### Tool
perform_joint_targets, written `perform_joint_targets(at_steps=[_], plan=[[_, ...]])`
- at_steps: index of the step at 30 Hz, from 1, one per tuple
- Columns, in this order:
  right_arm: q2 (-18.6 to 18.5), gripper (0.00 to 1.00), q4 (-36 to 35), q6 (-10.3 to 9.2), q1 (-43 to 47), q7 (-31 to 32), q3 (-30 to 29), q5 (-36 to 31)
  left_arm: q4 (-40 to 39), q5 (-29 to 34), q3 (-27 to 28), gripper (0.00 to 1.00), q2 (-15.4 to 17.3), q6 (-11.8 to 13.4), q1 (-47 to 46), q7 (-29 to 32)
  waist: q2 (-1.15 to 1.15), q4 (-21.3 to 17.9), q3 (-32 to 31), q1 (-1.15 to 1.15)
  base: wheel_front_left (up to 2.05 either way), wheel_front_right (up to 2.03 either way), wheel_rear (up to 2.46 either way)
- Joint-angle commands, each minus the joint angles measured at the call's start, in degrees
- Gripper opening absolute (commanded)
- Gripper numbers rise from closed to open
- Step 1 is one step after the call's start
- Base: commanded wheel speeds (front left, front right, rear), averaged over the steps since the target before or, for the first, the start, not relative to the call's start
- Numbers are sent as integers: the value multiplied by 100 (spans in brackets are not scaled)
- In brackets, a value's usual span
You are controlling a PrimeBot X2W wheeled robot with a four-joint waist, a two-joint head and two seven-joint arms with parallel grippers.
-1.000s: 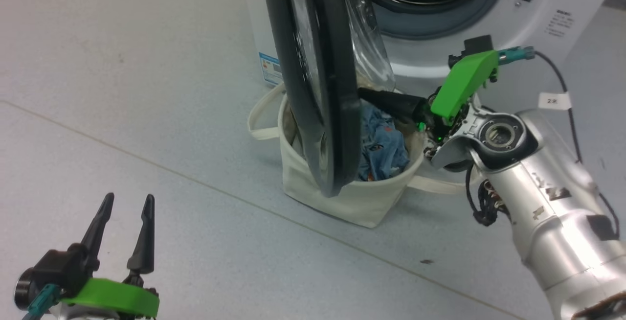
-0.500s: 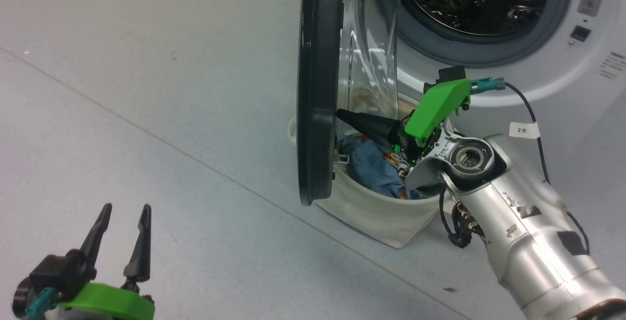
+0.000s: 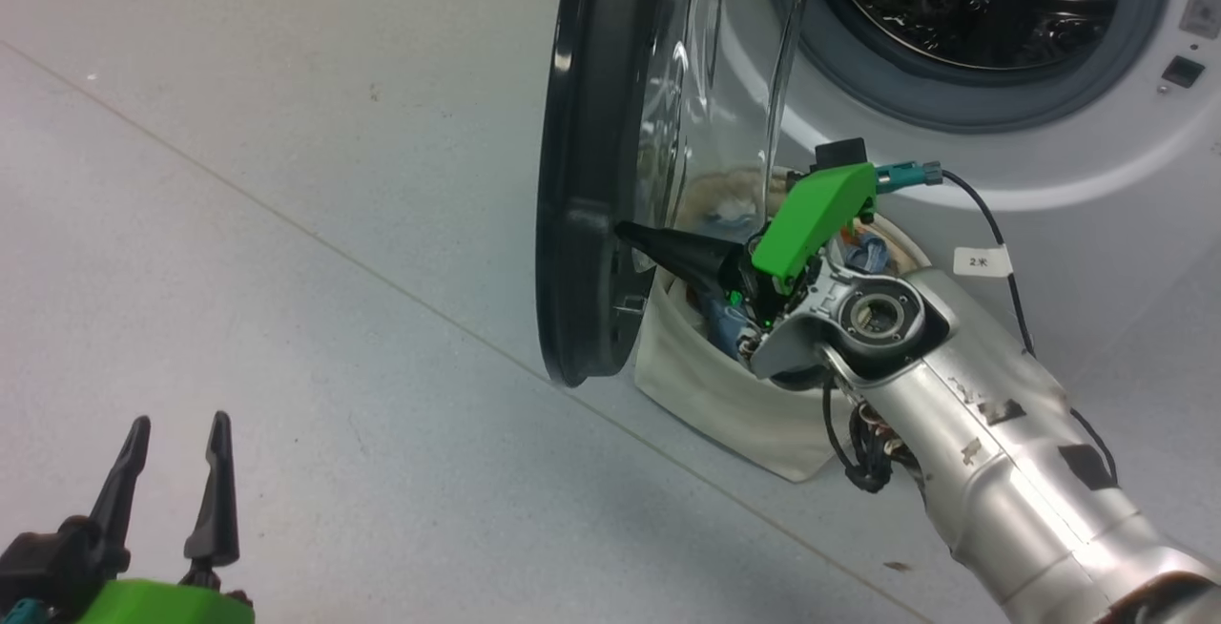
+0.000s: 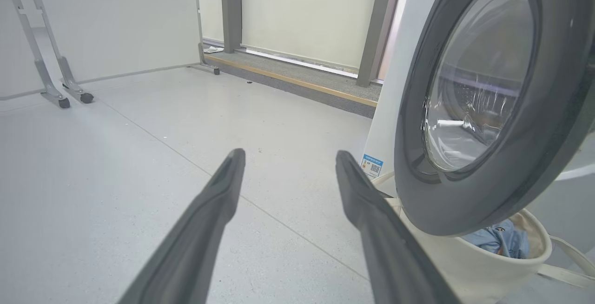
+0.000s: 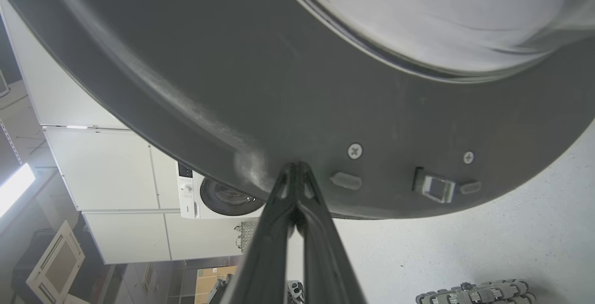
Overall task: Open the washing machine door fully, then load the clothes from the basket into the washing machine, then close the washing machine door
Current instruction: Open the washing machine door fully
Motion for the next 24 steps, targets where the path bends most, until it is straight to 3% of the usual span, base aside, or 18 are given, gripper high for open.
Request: perform_joint_targets(at_steps=[1,11,18,19,20,21,24], plan=[[135,0,-172,7,-325,-85,68,95,-263,13,246,100,83,3,-123,-26,0,24,31,0,0,0,0],[136,0,6,7,-637,-454,413,379,-622,68,482,100,-119,-5,-20,-26,0,81,117,0,0,0,0],[-62,2,-26,7,-374,-862,210,108,-481,37,323,100,-159,-26,-132,-26,0,-1,-25,0,0,0,0],[-137,35,-112,7,-278,-964,168,41,-444,45,273,100,-144,-28,-150,-26,0,-16,-50,0,0,0,0],[-207,95,-209,7,-163,-1056,139,-21,-403,51,224,100,-126,-30,-171,-26,0,-34,-90,0,0,0,0],[-281,100,-336,7,-36,-1145,112,-82,-363,57,176,100,-105,-32,-194,-26,0,-51,-137,0,0,0,0],[-597,100,-819,7,370,-1714,105,-558,-245,66,41,100,-19,-36,-247,-26,0,-114,-285,0,0,0,0]])
